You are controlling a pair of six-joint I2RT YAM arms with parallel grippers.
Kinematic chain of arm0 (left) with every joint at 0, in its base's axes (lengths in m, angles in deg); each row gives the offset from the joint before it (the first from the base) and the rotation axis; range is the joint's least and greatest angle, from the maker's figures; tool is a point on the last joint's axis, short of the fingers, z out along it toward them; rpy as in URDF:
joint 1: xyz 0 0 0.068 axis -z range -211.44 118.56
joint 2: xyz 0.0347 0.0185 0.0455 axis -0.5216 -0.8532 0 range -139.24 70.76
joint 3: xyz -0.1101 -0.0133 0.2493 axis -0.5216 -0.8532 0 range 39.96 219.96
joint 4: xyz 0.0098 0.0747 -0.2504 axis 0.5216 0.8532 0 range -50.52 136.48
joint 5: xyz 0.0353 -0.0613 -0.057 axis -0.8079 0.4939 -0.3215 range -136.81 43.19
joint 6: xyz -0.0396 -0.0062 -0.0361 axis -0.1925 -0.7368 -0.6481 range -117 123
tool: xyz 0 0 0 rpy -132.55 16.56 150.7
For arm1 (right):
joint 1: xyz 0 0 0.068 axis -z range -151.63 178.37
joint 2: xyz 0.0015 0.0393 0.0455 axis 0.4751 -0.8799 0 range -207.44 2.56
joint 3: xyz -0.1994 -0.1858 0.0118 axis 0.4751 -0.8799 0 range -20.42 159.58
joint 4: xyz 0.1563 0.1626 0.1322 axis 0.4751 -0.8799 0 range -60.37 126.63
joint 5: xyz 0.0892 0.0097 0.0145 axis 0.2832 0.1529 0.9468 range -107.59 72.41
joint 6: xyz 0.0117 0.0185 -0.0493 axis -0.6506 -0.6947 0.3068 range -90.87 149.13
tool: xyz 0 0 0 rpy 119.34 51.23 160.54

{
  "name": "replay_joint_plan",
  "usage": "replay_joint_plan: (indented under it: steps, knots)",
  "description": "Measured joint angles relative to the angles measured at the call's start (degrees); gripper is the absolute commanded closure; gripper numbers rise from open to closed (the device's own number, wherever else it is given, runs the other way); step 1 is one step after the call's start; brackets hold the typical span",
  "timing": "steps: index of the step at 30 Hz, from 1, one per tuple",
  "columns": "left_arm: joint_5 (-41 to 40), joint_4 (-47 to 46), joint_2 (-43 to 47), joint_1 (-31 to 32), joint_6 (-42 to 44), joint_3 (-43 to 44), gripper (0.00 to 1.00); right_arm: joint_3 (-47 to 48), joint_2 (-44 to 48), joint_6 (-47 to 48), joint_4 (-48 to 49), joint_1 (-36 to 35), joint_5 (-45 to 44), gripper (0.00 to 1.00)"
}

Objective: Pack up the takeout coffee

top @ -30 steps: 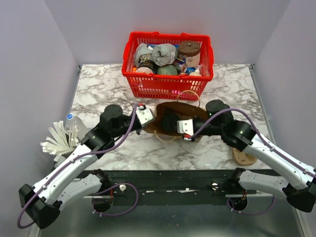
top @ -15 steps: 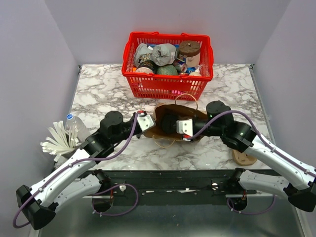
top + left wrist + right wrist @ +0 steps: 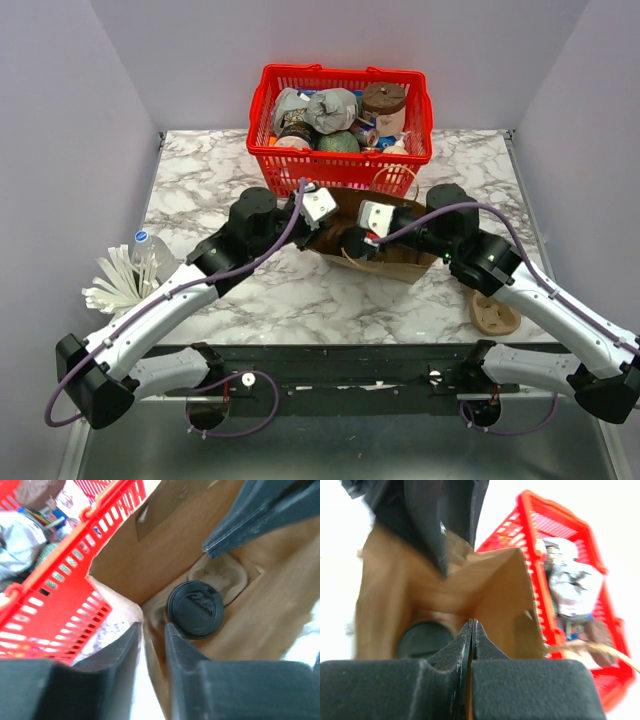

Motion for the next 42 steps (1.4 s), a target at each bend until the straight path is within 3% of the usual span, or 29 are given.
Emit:
replay_joint_plan:
  steps: [2,5,13,19,25,34,38,42]
  knots:
    - [-0.55,-0.02,-2.19,0.0,-0.5,2.05,0.2,0.87,0.0,-0.17,0.59,0.72,-1.05,0.91]
    - [-1.62,-0.02,-4.07,-0.07,-0.57,4.72,0.11,2.45,-0.09,-1.01,1.53,2.38,-2.99,0.91]
    - [-4.22,0.17,-7.13,-3.21,0.81,15.82,0.02,8.17,-3.48,-6.08,5.7,10.14,-6.36,0.89]
    - [-2.12,4.59,-8.72,-10.56,0.46,25.66,0.02,9.84,-5.92,-9.07,6.67,13.07,-6.34,0.88]
    - [-2.14,21.03,-5.18,-21.44,4.31,30.75,0.02,10.45,-6.1,-11.17,7.15,13.09,-6.27,0.87]
    - [-11.41,46.51,4.31,-28.22,10.58,31.17,0.02,11.3,-6.16,-15.41,7.54,13.4,-4.68,0.84]
    - [-15.5,53.46,2.01,-31.74,12.39,33.46,0.08,12.87,-7.19,-18.12,6.73,13.4,-2.71,0.82]
    - [-17.73,59.74,-5.18,-40.96,12.76,39.76,0.11,18.4,-11.02,-21.46,4.68,13.4,0.35,0.78]
